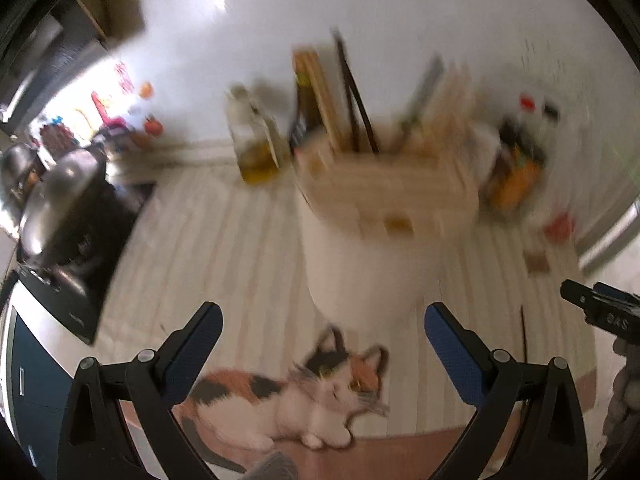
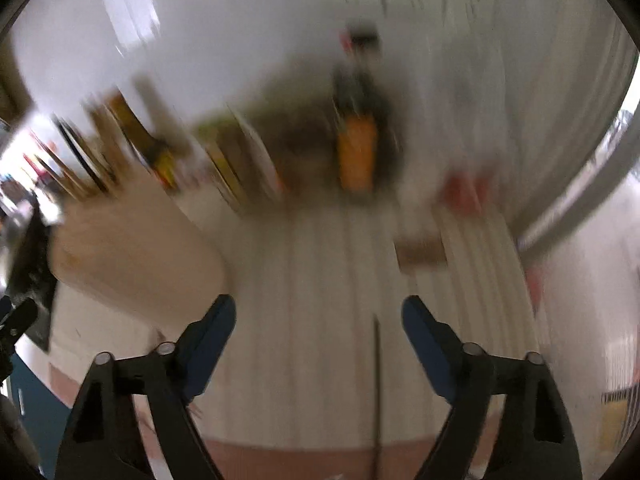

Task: Organize utensils
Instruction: 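Move the right tool back to the last black chopstick on the cloth, then grasp the black chopstick with the right tool and lift it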

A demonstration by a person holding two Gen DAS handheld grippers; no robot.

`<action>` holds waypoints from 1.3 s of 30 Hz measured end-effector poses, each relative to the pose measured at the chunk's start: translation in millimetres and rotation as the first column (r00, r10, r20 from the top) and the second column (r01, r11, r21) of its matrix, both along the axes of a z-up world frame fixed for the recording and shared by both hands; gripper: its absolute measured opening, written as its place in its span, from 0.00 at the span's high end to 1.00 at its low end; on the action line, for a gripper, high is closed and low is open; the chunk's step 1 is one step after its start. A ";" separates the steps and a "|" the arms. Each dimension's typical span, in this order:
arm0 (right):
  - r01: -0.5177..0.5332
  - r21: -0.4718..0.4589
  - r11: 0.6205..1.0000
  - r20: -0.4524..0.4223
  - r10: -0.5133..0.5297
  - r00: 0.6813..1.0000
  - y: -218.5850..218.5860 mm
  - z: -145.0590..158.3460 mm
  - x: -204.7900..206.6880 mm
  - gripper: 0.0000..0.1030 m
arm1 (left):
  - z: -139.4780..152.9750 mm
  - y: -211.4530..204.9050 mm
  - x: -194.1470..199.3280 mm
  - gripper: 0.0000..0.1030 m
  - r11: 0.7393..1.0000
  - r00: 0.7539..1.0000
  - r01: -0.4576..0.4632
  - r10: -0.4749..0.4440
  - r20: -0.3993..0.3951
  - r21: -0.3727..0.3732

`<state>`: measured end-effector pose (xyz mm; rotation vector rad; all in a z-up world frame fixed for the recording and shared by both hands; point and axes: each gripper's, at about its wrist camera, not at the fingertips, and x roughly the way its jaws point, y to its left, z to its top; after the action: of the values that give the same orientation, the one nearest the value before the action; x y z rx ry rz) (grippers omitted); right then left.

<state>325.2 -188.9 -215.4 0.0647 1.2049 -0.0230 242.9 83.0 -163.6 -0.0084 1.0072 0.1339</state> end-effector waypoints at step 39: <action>0.030 0.088 0.996 -0.073 -0.023 0.997 -45.6 -95.0 -20.2 0.95 | -145.3 -56.4 15.2 0.00 0.999 0.947 0.048 -0.052 -0.317 -0.019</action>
<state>304.9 -234.5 -310.3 0.1588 1.2768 0.0050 258.1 26.6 -308.9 0.0297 1.3293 0.0844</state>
